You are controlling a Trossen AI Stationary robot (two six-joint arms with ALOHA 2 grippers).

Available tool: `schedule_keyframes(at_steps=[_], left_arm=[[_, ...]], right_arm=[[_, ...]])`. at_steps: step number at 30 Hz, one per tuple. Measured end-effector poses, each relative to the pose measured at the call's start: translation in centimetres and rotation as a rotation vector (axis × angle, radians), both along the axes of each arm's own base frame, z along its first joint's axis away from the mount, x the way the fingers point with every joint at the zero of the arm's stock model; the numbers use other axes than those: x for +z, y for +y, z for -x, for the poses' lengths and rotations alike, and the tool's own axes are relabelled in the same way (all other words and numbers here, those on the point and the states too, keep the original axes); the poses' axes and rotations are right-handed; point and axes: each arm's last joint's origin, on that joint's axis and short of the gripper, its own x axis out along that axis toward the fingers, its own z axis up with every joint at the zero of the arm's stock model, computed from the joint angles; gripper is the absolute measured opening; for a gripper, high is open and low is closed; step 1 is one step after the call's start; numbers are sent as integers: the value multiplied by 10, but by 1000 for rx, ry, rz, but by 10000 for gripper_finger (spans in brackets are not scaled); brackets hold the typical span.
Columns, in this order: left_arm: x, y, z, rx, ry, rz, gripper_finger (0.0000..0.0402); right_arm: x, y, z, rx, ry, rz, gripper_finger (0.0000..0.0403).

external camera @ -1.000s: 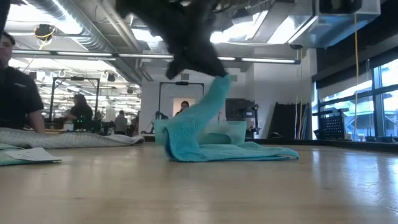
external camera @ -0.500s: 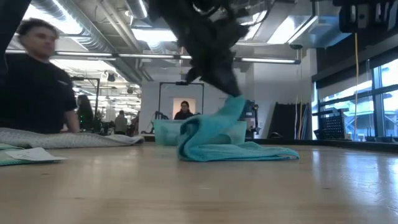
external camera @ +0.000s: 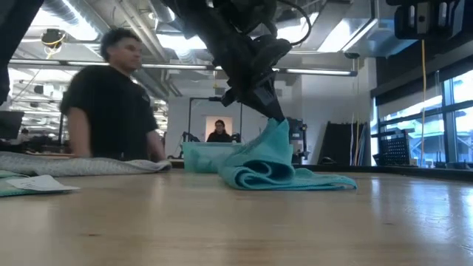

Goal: Fold microfiber towels
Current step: Fold the blue towel

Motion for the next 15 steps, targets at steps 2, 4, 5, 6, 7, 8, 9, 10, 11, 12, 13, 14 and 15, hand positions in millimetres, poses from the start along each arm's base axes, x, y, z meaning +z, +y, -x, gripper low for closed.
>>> schedule_keyframes(at_steps=[2,4,5,6,7,8,9,10,11,12,13,14,15], left_arm=[[-2,-3,-1,-19,-2,9,0],[-5,-7,-3,-44,-2,15,0],[-7,-9,-3,-63,9,17,0],[-9,-12,-6,-82,1,20,0],[-12,-15,-7,-101,-3,27,0],[-15,-17,-8,-121,9,35,0],[-18,-20,-9,-140,15,41,0],[-20,-22,-10,-151,14,44,2],[-22,-24,-10,-157,18,43,7],[-22,-26,-11,-160,17,44,14],[-22,-27,-11,-163,9,43,23],[-22,-27,-12,-164,6,45,34],[-22,-26,-12,-163,6,43,45]], right_arm=[[0,0,0,0,0,0,161],[0,0,0,1,1,3,161],[0,0,0,1,2,4,161],[0,0,0,1,2,4,161],[0,0,0,1,2,4,161],[0,0,0,0,2,5,161],[0,-1,0,-1,2,4,161],[0,-1,0,-1,2,4,161],[0,-1,0,-1,2,4,161],[0,-1,0,-2,1,2,161],[0,0,0,-3,-1,-2,161],[0,0,0,-4,-3,-4,161],[0,0,0,-4,-3,-6,161]])
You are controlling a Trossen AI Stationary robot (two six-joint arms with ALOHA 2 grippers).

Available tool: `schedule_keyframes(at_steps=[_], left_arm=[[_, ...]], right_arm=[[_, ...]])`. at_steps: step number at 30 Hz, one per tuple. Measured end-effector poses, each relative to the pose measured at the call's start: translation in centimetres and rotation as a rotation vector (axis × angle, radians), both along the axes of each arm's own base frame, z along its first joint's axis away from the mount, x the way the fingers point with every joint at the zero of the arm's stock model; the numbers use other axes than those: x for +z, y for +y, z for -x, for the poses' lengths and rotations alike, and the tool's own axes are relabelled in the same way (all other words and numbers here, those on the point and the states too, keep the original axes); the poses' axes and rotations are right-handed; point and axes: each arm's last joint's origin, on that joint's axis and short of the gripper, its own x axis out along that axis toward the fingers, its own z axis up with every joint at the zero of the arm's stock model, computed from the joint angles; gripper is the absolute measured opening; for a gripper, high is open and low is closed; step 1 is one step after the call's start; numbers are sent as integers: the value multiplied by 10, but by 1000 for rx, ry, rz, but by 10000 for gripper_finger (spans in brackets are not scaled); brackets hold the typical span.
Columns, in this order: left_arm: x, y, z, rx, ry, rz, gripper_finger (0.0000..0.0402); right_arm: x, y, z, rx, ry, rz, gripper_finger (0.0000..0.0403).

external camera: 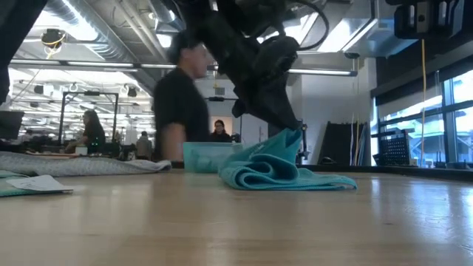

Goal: Fold microfiber towels
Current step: Fold the blue towel

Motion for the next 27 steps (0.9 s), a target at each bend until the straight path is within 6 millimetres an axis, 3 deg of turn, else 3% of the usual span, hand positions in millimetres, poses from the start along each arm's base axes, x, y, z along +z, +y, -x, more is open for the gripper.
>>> schedule_keyframes(at_steps=[7,12,21,27], left_arm=[[0,13,0,23,-2,8,124],[1,20,2,25,6,28,157],[22,27,11,34,-13,36,164],[41,30,33,13,78,12,164]], right_arm=[[0,0,0,-12,0,-22,161],[0,0,0,-22,3,-38,161],[-1,-3,0,-84,-7,6,161],[-5,-11,-6,-100,11,63,161]])
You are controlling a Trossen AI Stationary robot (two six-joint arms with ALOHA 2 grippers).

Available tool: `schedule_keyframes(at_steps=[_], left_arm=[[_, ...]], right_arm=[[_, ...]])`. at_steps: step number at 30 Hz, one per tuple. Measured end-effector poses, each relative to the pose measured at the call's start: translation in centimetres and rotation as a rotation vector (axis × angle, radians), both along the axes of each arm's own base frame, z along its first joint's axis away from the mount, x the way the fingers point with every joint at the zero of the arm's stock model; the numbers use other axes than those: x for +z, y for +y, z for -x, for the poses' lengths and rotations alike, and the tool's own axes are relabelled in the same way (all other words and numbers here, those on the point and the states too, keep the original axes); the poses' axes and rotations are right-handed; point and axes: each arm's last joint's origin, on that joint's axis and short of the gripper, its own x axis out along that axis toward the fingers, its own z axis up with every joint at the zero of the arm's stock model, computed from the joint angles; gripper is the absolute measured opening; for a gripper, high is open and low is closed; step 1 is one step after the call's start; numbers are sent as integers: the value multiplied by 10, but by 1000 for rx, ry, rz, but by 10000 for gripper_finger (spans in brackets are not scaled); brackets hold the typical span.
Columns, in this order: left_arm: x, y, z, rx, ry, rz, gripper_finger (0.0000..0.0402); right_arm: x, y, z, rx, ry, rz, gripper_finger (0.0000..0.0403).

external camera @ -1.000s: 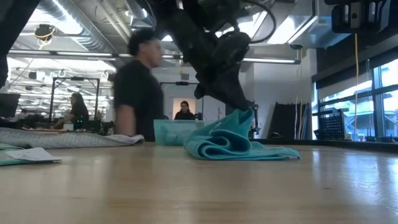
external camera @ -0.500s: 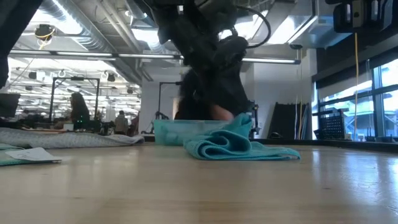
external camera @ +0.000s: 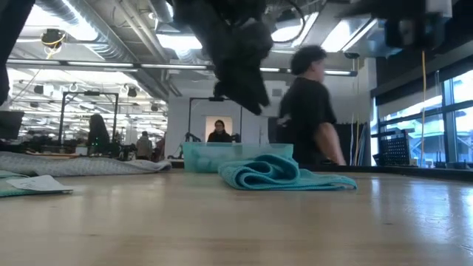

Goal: Fold microfiber towels
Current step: Fold the blue towel

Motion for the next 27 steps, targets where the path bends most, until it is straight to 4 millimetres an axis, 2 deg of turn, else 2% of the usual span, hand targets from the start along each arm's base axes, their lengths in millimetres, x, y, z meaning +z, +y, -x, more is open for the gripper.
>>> schedule_keyframes(at_steps=[5,9,13,15,19,24,27], left_arm=[[41,0,36,-34,54,-144,164],[82,-2,72,-37,-22,-216,160],[108,-4,110,40,-124,-206,159],[118,-5,128,102,-169,-197,159],[133,-5,157,207,-256,-217,159],[141,-3,176,278,-292,-263,159],[142,-1,179,287,-293,-270,159]], right_arm=[[-16,-22,-19,7,76,100,161],[-32,-43,-42,38,177,150,161],[-30,-53,-74,126,284,313,161],[-27,-58,-86,116,420,368,161],[-33,-67,-113,93,625,364,161],[-48,-74,-145,144,664,252,161],[-49,-81,-152,111,662,203,161]])
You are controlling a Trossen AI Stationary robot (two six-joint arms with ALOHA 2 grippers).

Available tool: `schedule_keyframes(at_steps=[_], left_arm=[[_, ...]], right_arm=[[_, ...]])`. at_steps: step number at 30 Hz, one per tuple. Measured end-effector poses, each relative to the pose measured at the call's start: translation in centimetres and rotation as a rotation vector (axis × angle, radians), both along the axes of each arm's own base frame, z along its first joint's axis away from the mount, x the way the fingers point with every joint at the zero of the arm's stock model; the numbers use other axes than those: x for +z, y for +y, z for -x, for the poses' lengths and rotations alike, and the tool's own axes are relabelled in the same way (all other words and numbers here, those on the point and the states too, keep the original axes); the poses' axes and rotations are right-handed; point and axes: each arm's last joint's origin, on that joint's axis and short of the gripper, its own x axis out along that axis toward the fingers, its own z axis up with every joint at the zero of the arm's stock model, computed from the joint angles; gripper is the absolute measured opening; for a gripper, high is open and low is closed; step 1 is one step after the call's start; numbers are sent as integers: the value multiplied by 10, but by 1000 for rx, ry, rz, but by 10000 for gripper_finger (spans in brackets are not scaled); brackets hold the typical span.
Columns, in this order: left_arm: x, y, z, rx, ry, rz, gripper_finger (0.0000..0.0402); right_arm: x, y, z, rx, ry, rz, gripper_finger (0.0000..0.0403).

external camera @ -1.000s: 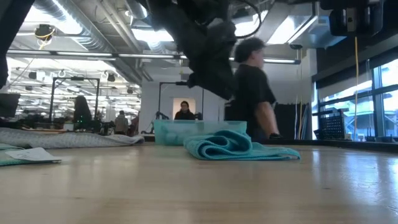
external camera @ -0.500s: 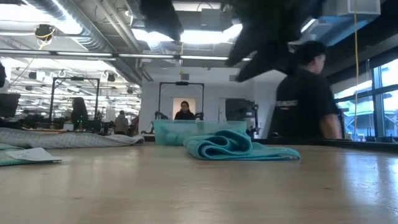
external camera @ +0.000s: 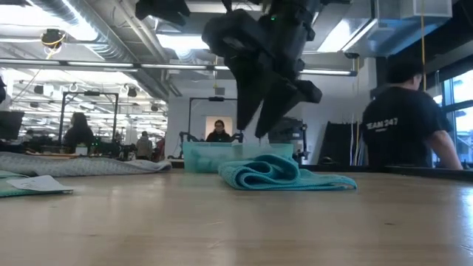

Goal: Fold microfiber towels
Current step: Fold the blue towel

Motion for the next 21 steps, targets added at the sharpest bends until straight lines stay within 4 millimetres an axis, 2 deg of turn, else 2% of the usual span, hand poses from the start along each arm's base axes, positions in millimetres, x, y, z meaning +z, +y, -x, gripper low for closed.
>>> schedule_keyframes(at_steps=[6,14,21], left_arm=[[-3,0,2,-13,46,-13,159],[-4,0,3,-15,58,-10,159],[-4,-1,3,-17,44,28,159]], right_arm=[[0,-13,-2,-35,6,-29,161],[-3,-9,0,11,27,-55,161],[-31,-13,-7,-14,106,-137,167]])
